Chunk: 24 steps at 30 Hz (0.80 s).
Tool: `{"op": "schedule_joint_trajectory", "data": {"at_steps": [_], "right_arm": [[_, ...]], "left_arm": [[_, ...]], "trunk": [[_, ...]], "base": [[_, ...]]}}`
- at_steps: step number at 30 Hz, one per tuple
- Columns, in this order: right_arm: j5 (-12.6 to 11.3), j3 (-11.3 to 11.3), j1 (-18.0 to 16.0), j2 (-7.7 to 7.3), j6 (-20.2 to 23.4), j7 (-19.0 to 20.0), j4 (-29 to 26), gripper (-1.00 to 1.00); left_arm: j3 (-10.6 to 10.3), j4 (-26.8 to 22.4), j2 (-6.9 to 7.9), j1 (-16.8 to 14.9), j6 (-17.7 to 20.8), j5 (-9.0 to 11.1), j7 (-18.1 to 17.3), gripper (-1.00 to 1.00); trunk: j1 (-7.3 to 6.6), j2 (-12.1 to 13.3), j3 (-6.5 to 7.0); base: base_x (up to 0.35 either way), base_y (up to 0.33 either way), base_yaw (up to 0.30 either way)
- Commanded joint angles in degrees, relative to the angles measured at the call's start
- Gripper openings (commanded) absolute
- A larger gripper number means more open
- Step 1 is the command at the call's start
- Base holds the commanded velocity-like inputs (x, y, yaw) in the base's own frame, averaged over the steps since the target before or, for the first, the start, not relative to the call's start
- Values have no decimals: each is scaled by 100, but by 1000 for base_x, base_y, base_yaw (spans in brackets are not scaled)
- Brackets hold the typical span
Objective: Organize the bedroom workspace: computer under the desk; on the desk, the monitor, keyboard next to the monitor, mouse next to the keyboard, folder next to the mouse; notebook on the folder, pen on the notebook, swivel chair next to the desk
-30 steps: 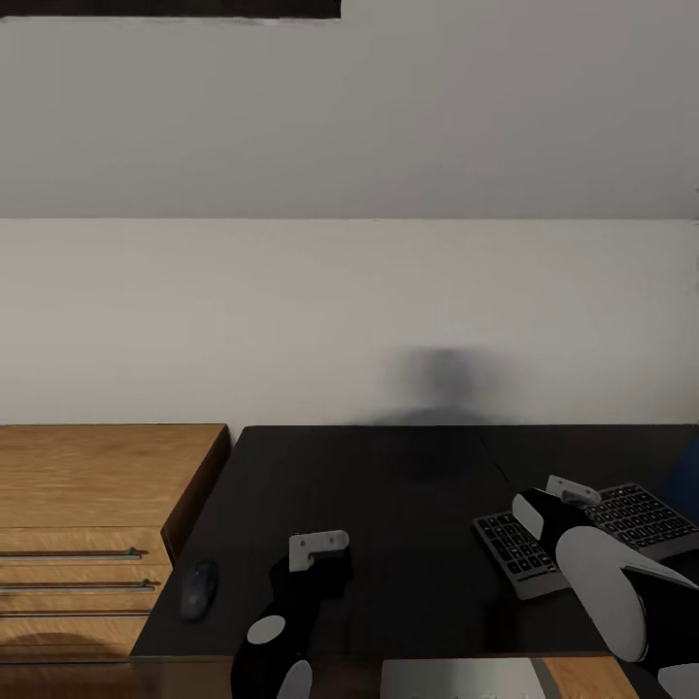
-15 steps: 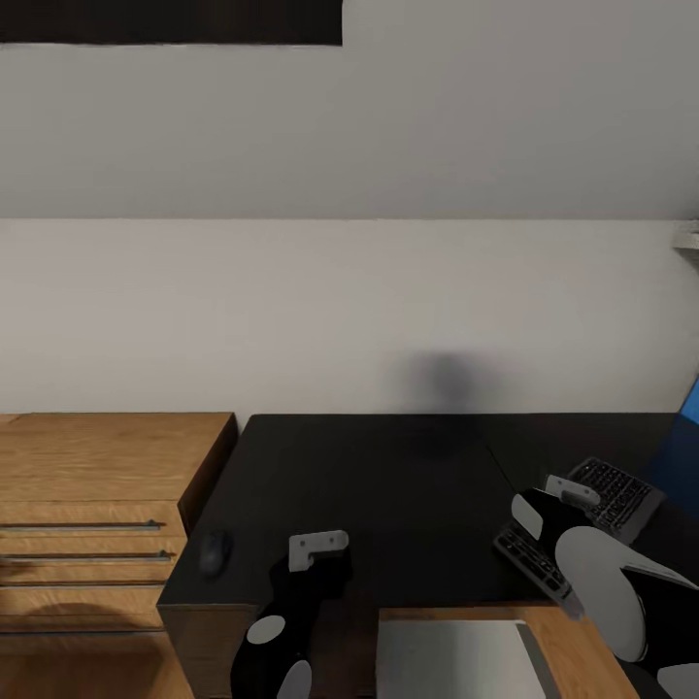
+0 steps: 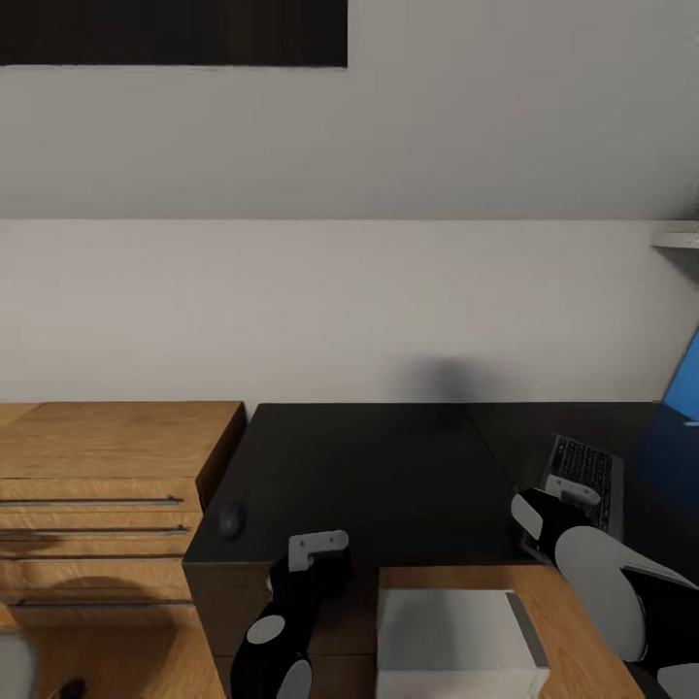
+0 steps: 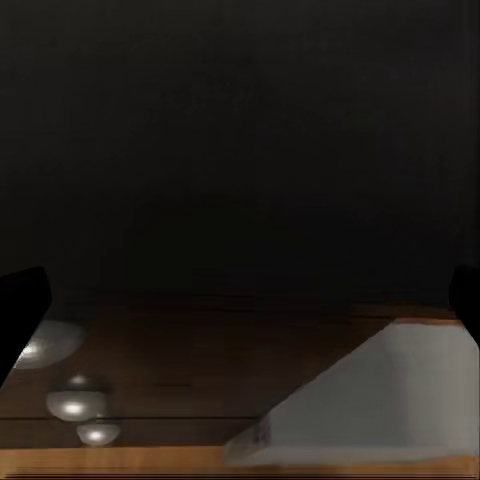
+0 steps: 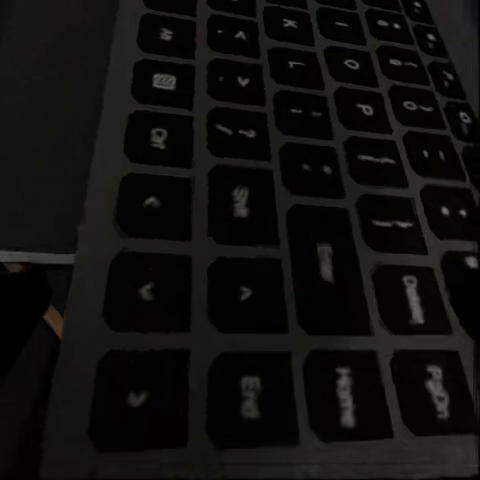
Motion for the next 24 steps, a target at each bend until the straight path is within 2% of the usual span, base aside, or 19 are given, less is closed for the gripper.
{"op": "schedule_joint_trajectory", "data": {"at_steps": [1,4,8,24], "right_arm": [[-59,39,-1,34,27,-25,-15,100],[-30,39,-1,65,26,-28,-18,100],[130,32,-1,75,26,-30,-18,100],[160,30,-1,83,26,-30,-18,100]], "left_arm": [[-6,-6,0,-7,10,60,57,100],[-8,-6,0,-7,10,59,57,100],[-4,-6,0,-9,10,59,57,100],[-17,-6,0,-8,10,60,57,100]], "trunk": [[-2,-4,-6],[-2,-4,-6],[-2,-4,-6],[-2,-4,-6]], "base": [[-276,0,0],[-301,0,0],[-174,0,0],[-10,0,0]]}}
